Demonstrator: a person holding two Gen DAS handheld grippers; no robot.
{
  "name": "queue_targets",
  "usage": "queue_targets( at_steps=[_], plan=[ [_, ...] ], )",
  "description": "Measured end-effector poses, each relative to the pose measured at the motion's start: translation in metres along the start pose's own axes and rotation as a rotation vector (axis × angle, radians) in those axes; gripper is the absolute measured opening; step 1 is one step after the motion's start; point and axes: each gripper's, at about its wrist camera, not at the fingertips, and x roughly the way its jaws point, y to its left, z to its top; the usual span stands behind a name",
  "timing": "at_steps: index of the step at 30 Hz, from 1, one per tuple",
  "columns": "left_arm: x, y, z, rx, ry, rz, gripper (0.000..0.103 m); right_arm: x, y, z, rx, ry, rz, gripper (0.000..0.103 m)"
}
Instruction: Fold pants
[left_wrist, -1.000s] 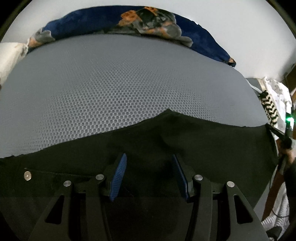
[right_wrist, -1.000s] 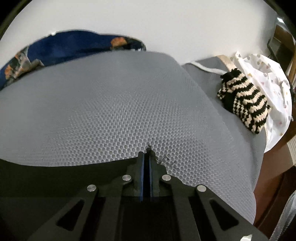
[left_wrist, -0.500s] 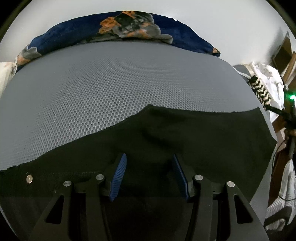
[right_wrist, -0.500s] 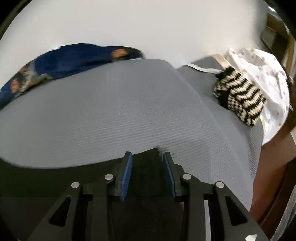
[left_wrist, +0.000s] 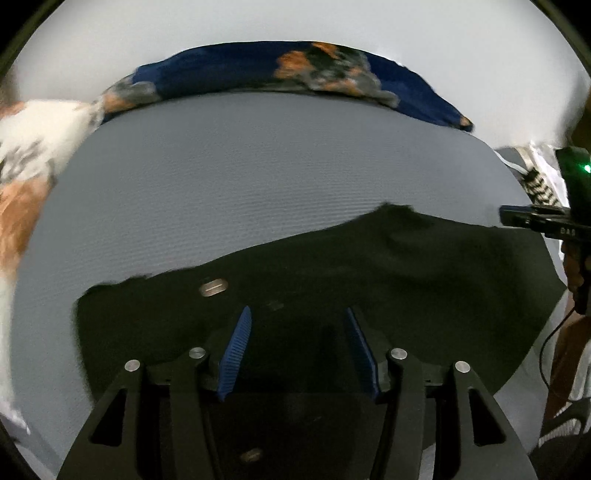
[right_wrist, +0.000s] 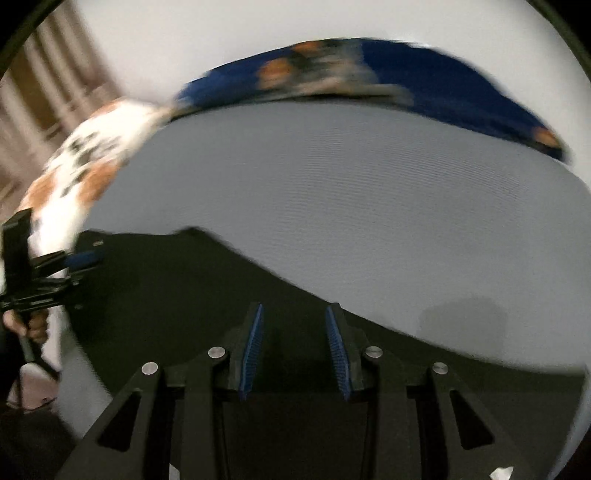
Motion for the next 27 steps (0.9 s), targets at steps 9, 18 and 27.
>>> queue_targets(
  at_steps=[9, 18, 27],
  plan=[
    [-0.003, 0.047, -0.015, -0.114, 0.04, -0.027, 0.054, 0.082, 0.063, 0.058, -0.16, 0.146, 0.191, 0.034],
    [0.003, 0.053, -0.013, -0.093, 0.055, -0.052, 0.054, 0.12, 0.076, 0.068, -0.221, 0.217, 0.232, 0.009],
    [0.003, 0.057, -0.012, -0.104, 0.047, -0.067, 0.054, 0.13, 0.079, 0.071, -0.246, 0.12, 0.094, 0.005]
  ],
)
